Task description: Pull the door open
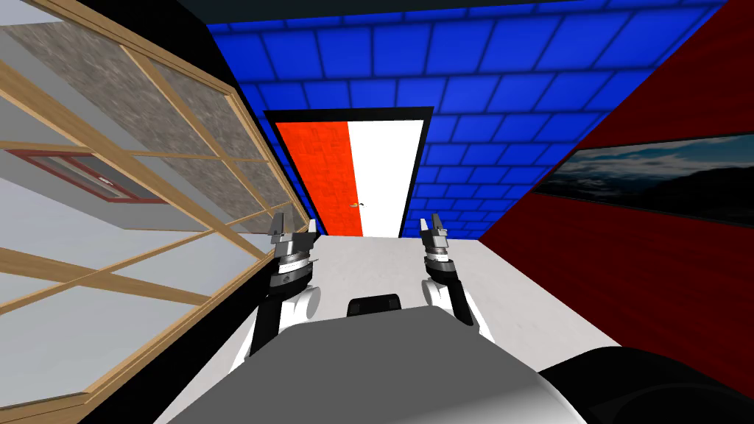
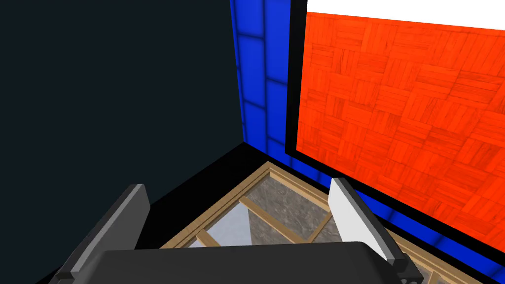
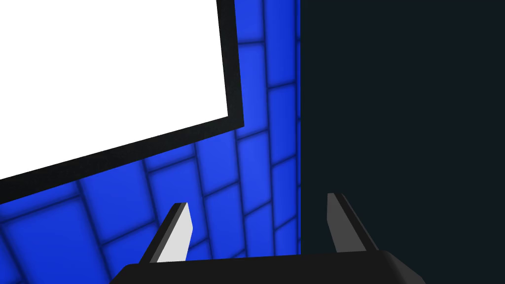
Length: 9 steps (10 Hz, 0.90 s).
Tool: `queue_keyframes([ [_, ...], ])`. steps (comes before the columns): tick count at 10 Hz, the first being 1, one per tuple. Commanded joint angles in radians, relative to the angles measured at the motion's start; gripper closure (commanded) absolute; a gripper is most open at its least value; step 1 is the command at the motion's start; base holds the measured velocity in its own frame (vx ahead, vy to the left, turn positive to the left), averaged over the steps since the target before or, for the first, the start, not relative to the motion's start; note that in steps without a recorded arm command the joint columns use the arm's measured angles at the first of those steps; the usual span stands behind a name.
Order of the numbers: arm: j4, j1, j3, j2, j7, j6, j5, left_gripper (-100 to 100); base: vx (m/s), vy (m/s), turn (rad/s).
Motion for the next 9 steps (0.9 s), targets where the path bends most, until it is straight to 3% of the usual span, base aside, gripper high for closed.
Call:
queue_keyframes([
  [1, 0.03, -0.009, 0.0, 0.01, 0.004, -0.008, 0.0, -100, 0.057, -0.002, -0.005],
  [9, 0.196, -0.06, 0.001, 0.057, 0.024, -0.053, 0.002, -100, 0.135, 0.008, -0.011],
])
